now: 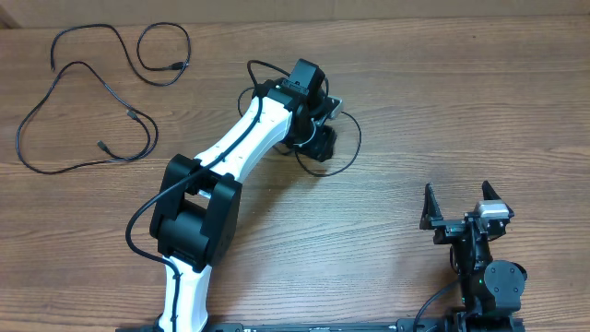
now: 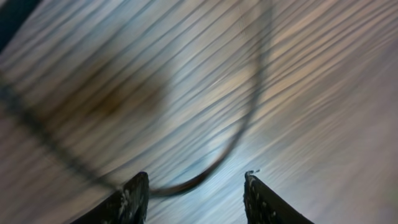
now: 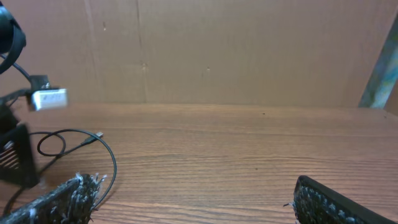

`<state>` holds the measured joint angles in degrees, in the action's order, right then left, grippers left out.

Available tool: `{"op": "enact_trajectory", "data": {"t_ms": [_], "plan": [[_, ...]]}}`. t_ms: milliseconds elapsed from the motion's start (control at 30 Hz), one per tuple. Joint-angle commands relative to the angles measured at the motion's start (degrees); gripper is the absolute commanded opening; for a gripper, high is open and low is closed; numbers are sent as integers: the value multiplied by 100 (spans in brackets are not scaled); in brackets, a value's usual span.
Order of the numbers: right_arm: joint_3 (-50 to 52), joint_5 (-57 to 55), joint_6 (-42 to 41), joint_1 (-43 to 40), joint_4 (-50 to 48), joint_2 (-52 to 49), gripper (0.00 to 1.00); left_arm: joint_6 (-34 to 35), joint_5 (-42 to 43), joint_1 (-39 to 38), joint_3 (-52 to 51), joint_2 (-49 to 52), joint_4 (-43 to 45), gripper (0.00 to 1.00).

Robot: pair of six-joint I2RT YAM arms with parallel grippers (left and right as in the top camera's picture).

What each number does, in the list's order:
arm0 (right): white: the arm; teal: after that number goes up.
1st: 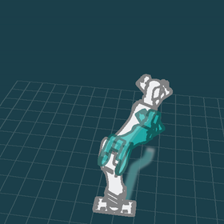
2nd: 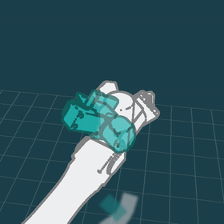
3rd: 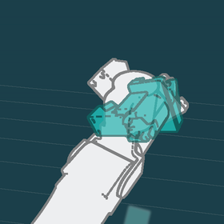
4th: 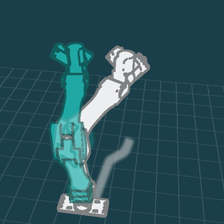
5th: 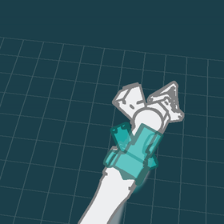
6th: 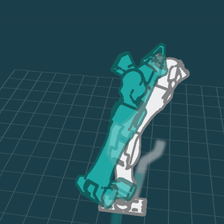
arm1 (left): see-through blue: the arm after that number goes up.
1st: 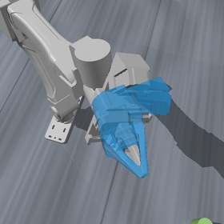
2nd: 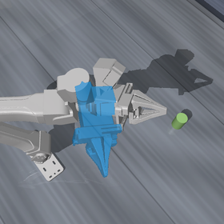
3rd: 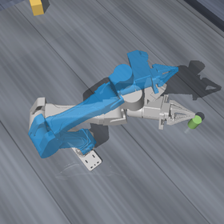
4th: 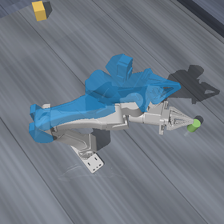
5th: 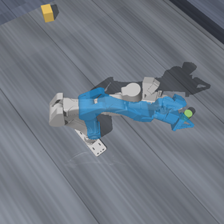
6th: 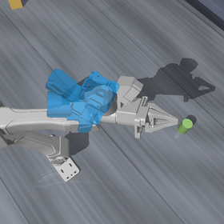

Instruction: Untangle cables

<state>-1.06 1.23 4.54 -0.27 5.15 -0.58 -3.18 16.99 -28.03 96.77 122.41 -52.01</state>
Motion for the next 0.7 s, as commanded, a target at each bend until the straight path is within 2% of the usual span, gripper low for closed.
{"op": "enact_trajectory", "data": {"t_ms": [0, 167, 300, 400, 433, 500, 667], "plan": [[59, -9, -20, 26, -33, 42, 100, -1899, -990, -57, 13, 50, -210, 50], [59, -9, -20, 26, -33, 42, 100, -3237, -1069, -125, -184, 57, -208, 61], [59, -9, -20, 26, -31, 42, 100, -3440, -1652, -125, -302, 94, 155, 66], [59, -9, -20, 26, -33, 42, 100, -3748, -1847, -125, -308, 129, 195, 63], [59, -9, -20, 26, -33, 42, 100, -3877, -1845, -125, -310, 149, 190, 62], [59, -9, -20, 26, -33, 42, 100, -4111, -1766, -125, -315, 190, 168, 54], [59, -9, -20, 26, -33, 42, 100, -4739, -988, -127, -444, 201, 92, 68]]}}
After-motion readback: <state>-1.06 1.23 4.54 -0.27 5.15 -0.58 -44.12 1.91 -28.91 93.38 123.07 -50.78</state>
